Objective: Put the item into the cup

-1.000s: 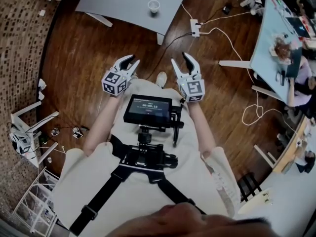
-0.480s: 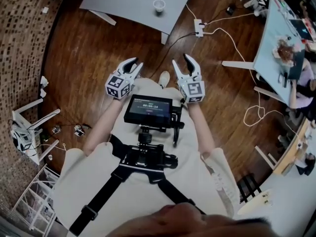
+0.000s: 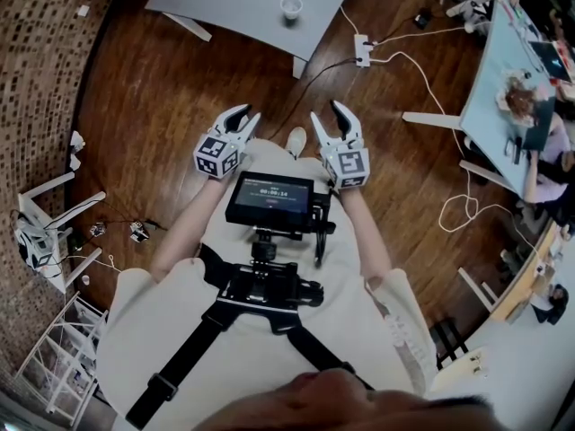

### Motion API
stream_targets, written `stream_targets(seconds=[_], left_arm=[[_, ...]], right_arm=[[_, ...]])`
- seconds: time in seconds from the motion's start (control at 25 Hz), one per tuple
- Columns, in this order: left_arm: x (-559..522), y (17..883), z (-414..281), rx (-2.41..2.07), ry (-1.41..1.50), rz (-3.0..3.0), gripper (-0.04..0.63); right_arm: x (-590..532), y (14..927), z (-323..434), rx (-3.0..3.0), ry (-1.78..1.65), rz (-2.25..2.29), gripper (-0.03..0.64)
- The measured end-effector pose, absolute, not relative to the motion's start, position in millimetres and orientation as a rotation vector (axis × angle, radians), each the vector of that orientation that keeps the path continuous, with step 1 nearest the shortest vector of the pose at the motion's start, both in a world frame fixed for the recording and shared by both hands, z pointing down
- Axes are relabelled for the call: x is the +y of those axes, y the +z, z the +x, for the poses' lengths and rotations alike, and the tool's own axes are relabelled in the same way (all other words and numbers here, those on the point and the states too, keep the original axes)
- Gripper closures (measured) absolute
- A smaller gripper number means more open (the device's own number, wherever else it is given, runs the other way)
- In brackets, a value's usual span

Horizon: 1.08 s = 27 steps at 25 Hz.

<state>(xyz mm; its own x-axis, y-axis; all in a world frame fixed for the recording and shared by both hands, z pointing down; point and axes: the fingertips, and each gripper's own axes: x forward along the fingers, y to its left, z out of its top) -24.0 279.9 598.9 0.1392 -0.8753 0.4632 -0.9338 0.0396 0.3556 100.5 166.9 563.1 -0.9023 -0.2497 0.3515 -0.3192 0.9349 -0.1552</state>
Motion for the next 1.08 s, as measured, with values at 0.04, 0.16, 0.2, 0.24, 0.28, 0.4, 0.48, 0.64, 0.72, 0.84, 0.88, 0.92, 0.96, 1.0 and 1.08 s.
stream_targets(seconds=[0.04, 0.16, 0.2, 0.24, 0.28, 0.4, 0.48, 0.64, 0.72, 0.84, 0.88, 0.92, 0.96, 1.0, 1.08], left_arm=[[279.8, 600.1, -23.3, -1.73, 0.13, 1.831, 0.476], [279.4, 602.7, -22.9, -1.723, 0.133, 1.828, 0.486], [279.2, 603.2, -23.1, -1.722, 0.134, 1.828, 0.486], [278.8, 603.6, -23.2, -1.719, 0.135, 1.829, 0.486], [278.1, 604.0, -23.1, -1.715, 0.138, 1.831, 0.486], [274.9, 605.6, -21.8, -1.694, 0.153, 1.839, 0.486], [272.4, 606.8, -20.5, -1.678, 0.167, 1.842, 0.494], [266.7, 605.8, -17.3, -1.652, 0.183, 1.859, 0.494], [264.3, 604.9, -15.6, -1.636, 0.194, 1.87, 0.494], [260.0, 605.8, -12.7, -1.615, 0.214, 1.884, 0.494], [258.0, 606.0, -11.0, -1.611, 0.219, 1.888, 0.494], [256.0, 605.9, -9.3, -1.609, 0.223, 1.89, 0.494], [254.3, 605.8, -7.9, -1.607, 0.225, 1.892, 0.494], [253.1, 605.7, -6.9, -1.606, 0.228, 1.893, 0.494], [251.2, 605.8, -5.8, -1.602, 0.234, 1.892, 0.494]], right_arm=[[167.0, 563.8, 100.6, -2.756, 0.291, 0.423, 0.391], [165.1, 564.8, 102.4, -2.742, 0.279, 0.452, 0.393], [164.0, 564.8, 103.4, -2.741, 0.277, 0.462, 0.393], [162.9, 564.6, 104.3, -2.741, 0.273, 0.471, 0.391], [161.9, 564.4, 105.2, -2.741, 0.269, 0.479, 0.393], [160.4, 563.6, 108.0, -2.742, 0.268, 0.501, 0.393], [158.6, 562.7, 111.1, -2.744, 0.285, 0.519, 0.393], [150.5, 558.0, 118.8, -2.75, 0.306, 0.577, 0.393], [147.1, 555.6, 121.8, -2.751, 0.304, 0.606, 0.393], [144.0, 556.9, 126.1, -2.748, 0.31, 0.629, 0.393], [142.9, 557.4, 128.0, -2.747, 0.314, 0.633, 0.393], [141.8, 558.3, 130.2, -2.744, 0.317, 0.635, 0.393], [140.9, 559.4, 132.3, -2.742, 0.319, 0.636, 0.393], [140.0, 560.3, 134.2, -2.739, 0.321, 0.638, 0.393], [138.3, 562.0, 137.5, -2.735, 0.324, 0.642, 0.393]])
